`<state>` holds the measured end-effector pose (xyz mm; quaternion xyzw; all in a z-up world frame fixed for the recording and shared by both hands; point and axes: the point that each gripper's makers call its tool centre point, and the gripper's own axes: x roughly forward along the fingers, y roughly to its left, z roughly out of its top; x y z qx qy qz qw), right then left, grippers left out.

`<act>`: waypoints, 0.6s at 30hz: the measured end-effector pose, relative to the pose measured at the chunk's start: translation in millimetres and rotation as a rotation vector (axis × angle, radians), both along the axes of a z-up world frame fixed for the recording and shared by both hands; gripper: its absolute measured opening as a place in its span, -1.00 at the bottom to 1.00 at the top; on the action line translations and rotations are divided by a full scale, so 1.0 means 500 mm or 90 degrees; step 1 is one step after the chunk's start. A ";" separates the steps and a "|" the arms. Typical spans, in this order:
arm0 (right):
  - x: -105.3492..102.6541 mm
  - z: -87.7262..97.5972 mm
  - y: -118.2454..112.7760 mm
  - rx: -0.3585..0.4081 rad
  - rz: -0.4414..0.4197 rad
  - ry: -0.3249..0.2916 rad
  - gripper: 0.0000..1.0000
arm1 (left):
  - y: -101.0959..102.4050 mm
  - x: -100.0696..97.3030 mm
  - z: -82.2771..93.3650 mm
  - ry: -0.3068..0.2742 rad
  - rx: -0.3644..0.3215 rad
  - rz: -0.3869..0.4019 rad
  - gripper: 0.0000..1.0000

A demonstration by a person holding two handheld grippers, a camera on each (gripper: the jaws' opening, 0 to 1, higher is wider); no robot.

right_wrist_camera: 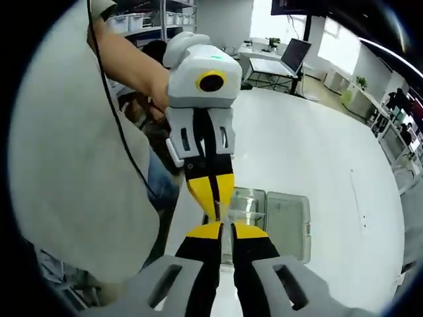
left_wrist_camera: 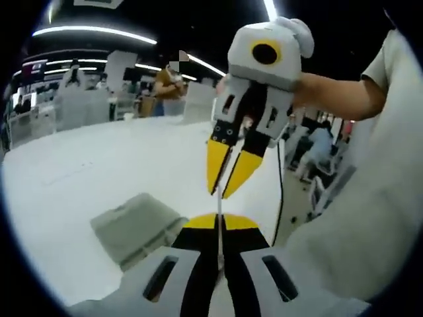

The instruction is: Insert the divider into the dual guide fixture by aligning both edges with the guide slots and pushing it downward to the bottom, including one-sided entry, uneven engagement, binding, and posture correction.

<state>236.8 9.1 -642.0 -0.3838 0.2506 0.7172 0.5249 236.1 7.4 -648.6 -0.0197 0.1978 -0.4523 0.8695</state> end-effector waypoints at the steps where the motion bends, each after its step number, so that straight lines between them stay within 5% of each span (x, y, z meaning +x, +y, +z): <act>1: -0.001 -0.002 -0.001 -0.004 0.005 0.001 -1.00 | -0.001 -0.001 -0.001 -0.003 0.005 -0.004 -1.00; 18: -0.019 -0.011 -0.004 -0.035 0.005 0.043 -1.00 | -0.005 -0.017 -0.007 -0.040 0.022 -0.028 -1.00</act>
